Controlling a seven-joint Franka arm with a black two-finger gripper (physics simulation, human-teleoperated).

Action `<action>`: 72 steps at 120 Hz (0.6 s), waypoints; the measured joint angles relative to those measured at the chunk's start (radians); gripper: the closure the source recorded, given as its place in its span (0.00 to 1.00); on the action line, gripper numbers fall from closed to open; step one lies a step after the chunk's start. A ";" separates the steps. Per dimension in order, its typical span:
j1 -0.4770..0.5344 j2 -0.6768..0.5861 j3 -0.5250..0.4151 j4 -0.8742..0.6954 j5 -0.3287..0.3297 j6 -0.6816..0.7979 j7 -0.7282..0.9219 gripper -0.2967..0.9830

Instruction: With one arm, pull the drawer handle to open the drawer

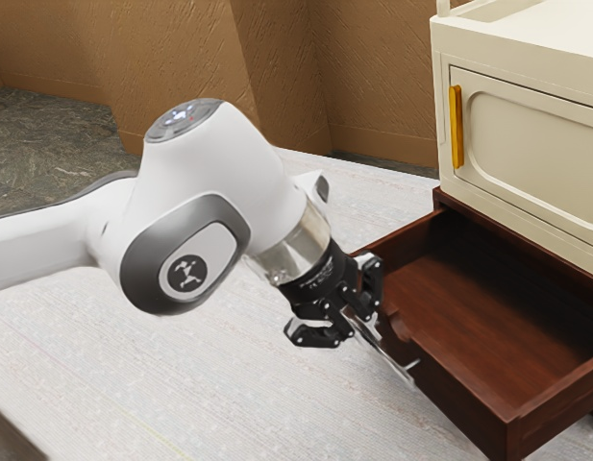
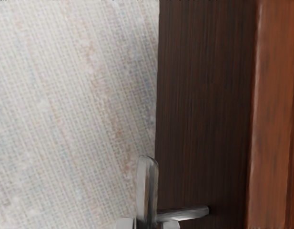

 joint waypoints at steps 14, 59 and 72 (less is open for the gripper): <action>-0.001 -0.005 0.001 0.001 0.001 0.001 0.003 0.77; 0.052 -0.055 -0.001 0.057 0.044 -0.035 0.010 0.73; 0.093 -0.045 -0.001 0.283 0.049 -0.206 0.002 0.60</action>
